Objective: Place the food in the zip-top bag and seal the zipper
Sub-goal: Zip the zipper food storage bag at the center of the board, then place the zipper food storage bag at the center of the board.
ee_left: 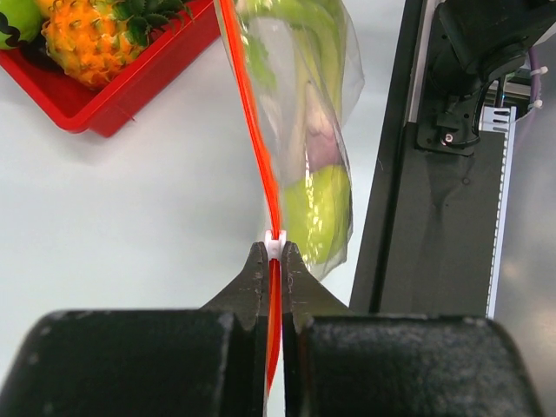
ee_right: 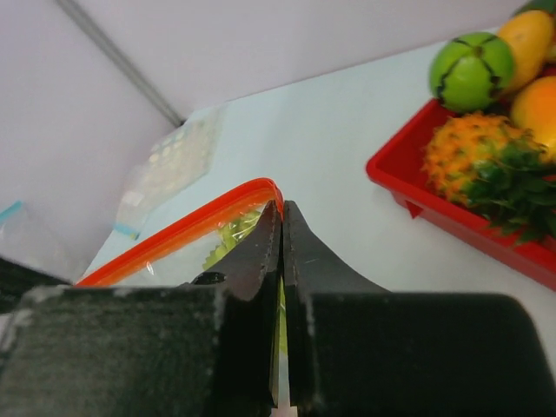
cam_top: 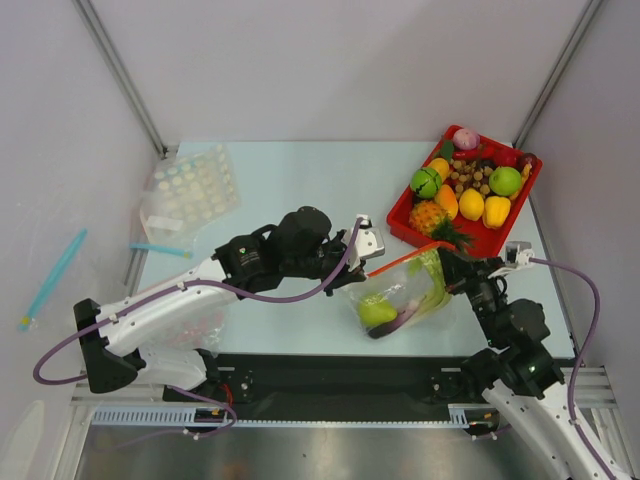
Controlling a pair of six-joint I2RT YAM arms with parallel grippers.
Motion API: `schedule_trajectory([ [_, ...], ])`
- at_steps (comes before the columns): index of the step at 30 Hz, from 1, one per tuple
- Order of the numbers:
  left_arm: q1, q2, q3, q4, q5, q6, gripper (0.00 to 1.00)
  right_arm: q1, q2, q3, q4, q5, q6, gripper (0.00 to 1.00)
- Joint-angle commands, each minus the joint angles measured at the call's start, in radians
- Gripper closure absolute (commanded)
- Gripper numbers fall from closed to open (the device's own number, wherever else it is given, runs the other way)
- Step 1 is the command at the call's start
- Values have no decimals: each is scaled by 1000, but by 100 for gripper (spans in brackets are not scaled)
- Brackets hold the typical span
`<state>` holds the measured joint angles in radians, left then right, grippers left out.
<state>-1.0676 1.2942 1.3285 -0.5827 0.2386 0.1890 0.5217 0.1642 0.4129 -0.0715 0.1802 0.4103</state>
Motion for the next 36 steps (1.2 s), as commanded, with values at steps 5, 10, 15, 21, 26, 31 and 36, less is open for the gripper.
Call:
schedule_trajectory([
  [5, 9, -9, -5, -49, 7, 1, 100, -17, -20, 29, -111, 481, 111, 100],
  [10, 14, -7, -5, -49, 7, -2, 100, -17, -45, 29, -172, 619, 177, 100],
  [15, 27, 1, -2, -49, 13, -8, 100, -17, -72, 30, -217, 689, 232, 100],
  [21, 60, 16, 8, -36, 24, -29, 100, -17, -80, 30, -235, 725, 249, 100],
  [26, 98, 39, 27, 21, 10, -68, 100, -17, -74, 21, -195, 706, 226, 100],
  [31, 135, 152, 159, 32, -79, -114, 100, -17, -58, -3, -107, 737, 191, 100],
  [36, 159, 287, 334, 40, -120, -148, 100, -19, 1, 1, -56, 786, 185, 100],
])
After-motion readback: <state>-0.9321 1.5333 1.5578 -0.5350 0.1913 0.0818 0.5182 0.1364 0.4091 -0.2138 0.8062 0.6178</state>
